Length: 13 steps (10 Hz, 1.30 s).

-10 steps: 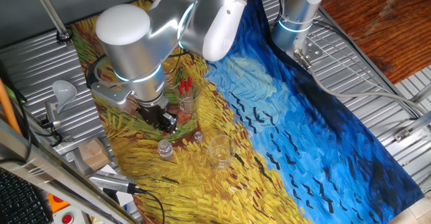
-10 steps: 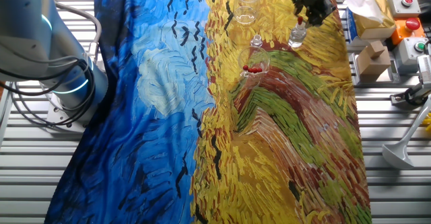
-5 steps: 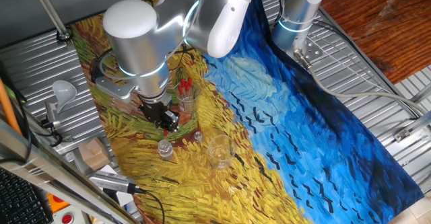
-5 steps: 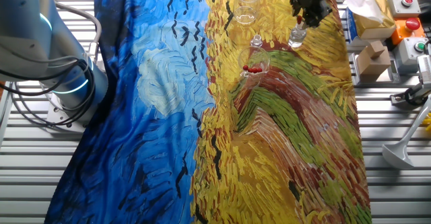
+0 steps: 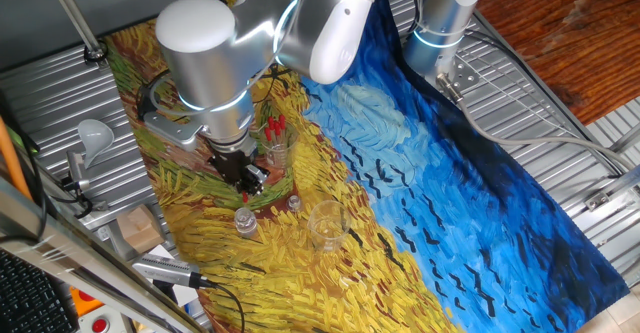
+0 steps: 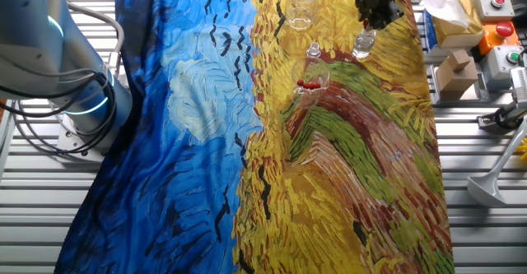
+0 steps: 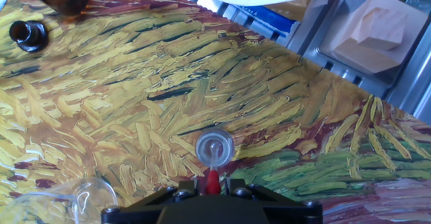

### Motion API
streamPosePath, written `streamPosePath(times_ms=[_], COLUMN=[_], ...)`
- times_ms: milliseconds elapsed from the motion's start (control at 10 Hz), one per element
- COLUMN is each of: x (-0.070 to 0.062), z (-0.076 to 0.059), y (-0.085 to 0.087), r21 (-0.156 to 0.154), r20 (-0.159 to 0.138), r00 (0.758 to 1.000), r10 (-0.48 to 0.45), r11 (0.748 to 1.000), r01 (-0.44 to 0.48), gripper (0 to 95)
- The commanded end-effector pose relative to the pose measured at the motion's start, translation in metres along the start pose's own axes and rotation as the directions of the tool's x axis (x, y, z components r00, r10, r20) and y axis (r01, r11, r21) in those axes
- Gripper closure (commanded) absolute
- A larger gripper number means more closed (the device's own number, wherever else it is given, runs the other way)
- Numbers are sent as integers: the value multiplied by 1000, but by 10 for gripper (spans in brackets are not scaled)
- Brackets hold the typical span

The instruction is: Transfer liquid using a dropper

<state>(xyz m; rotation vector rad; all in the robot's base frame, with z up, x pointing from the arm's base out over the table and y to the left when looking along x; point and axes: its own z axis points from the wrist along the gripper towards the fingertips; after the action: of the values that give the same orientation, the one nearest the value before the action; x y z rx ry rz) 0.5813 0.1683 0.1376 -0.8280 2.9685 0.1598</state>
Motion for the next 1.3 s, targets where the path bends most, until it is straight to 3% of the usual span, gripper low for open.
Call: streamPosePath(times_ms=[100, 1300], x=[-1, -1], z=[0, 2], y=[0, 0], r21=[1, 9], r20=[2, 8], r00=[1000, 1000], r10=[0, -5], r11=[1000, 1000], r01=[0, 5], gripper=[760, 760])
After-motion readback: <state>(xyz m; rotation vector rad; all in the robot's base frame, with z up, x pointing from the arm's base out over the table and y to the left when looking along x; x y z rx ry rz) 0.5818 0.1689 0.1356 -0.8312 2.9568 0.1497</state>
